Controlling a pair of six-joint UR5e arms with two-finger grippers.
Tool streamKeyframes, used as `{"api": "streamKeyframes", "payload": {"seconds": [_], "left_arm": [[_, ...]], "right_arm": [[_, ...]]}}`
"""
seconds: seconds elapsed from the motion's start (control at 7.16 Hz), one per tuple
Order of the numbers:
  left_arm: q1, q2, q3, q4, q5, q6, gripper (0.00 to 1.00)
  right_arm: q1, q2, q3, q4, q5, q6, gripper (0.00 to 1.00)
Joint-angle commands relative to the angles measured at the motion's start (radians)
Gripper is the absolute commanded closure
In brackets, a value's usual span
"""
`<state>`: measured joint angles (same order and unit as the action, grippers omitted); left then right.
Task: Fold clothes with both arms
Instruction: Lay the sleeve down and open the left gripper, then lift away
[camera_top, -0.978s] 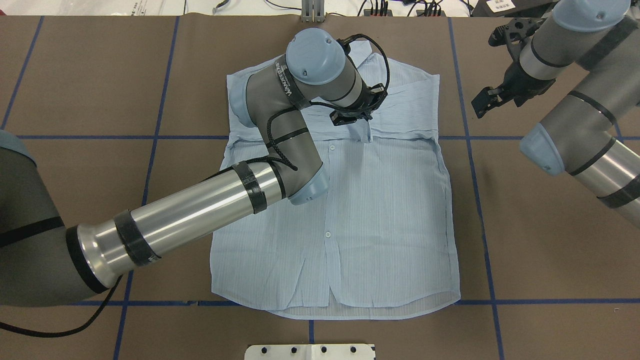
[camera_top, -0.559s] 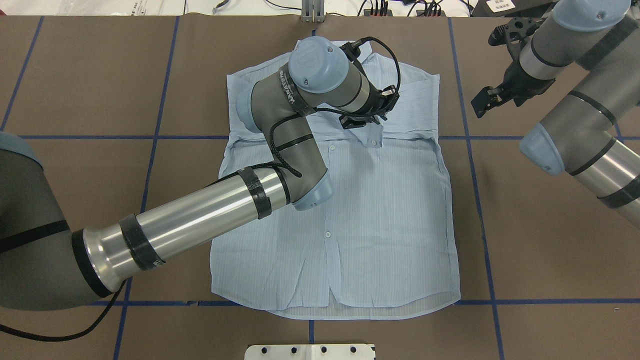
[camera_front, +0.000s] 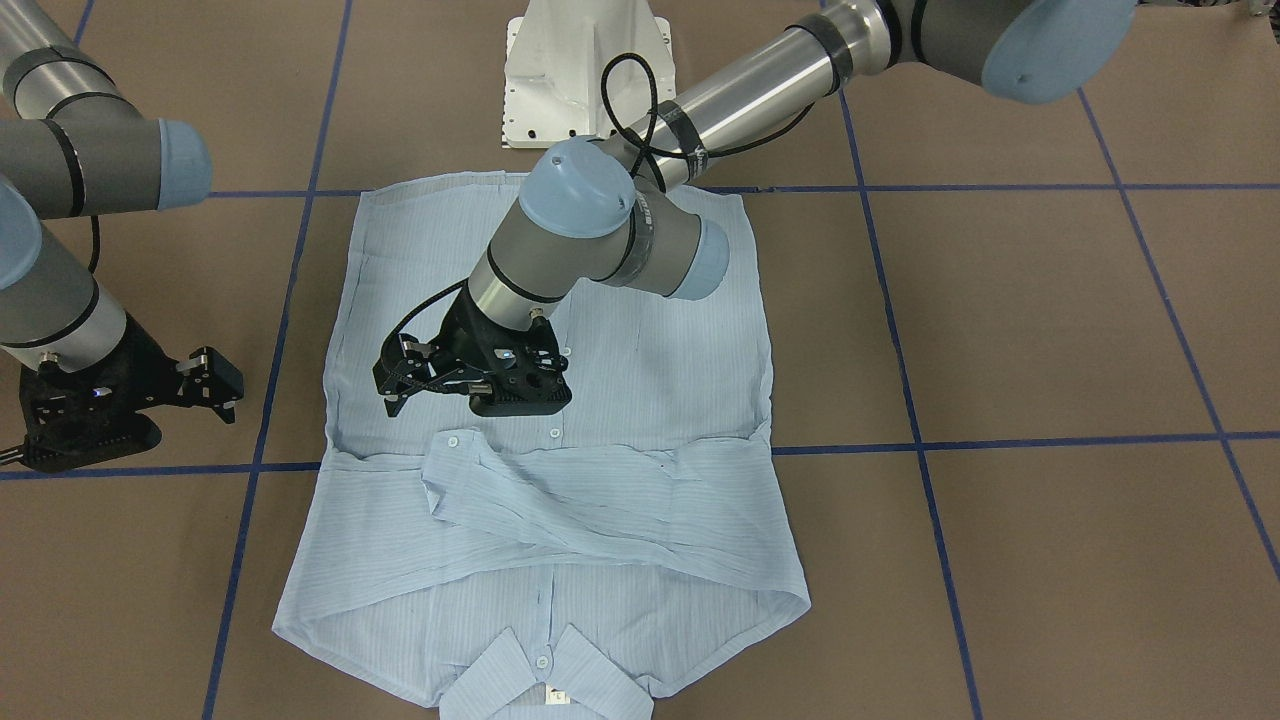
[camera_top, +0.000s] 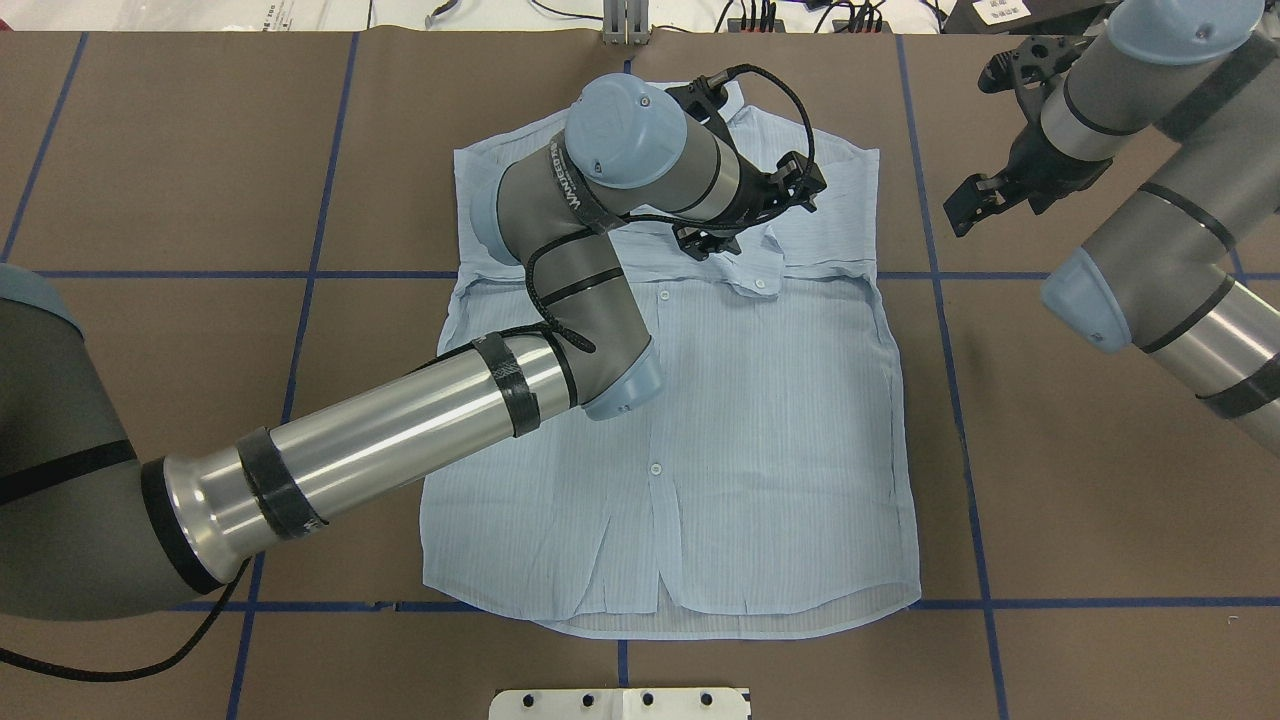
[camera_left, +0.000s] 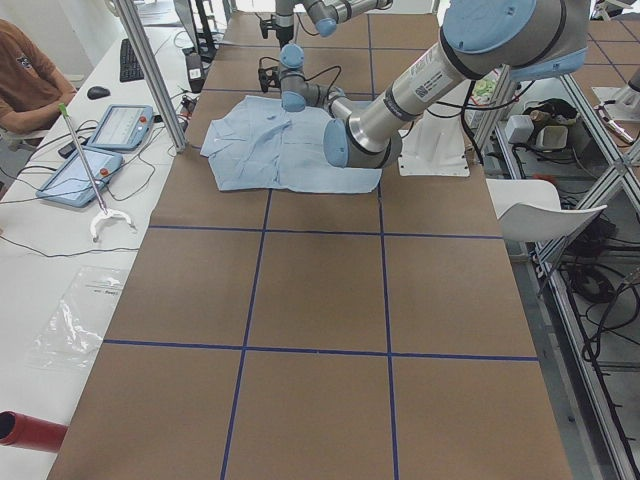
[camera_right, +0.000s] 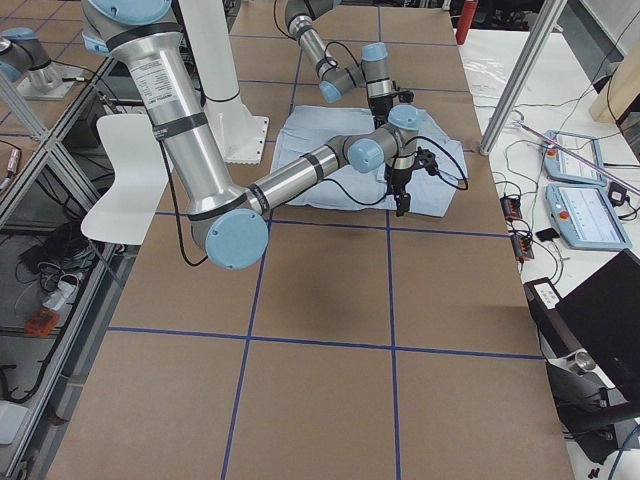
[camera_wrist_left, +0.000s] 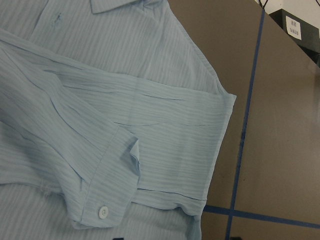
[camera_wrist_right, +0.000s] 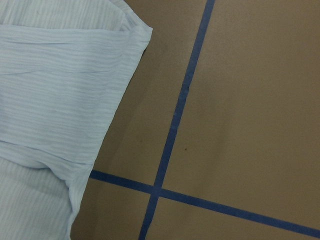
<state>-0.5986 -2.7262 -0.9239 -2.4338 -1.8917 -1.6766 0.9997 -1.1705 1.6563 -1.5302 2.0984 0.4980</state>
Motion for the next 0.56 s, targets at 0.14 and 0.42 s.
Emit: {"api": "streamKeyframes", "payload": {"seconds": [0.14,0.42], "left_arm": [[-0.001,0.191,-0.311,0.253,-0.02,0.052,0.0],[-0.004,0.419,-0.641,0.436,-0.02,0.167,0.01]], "right_arm": [[-0.054,-0.082,0.127,0.083,0.026,0.201,0.0],[-0.195,-0.255,0.233,0.297,-0.024,0.411,0.0]]}}
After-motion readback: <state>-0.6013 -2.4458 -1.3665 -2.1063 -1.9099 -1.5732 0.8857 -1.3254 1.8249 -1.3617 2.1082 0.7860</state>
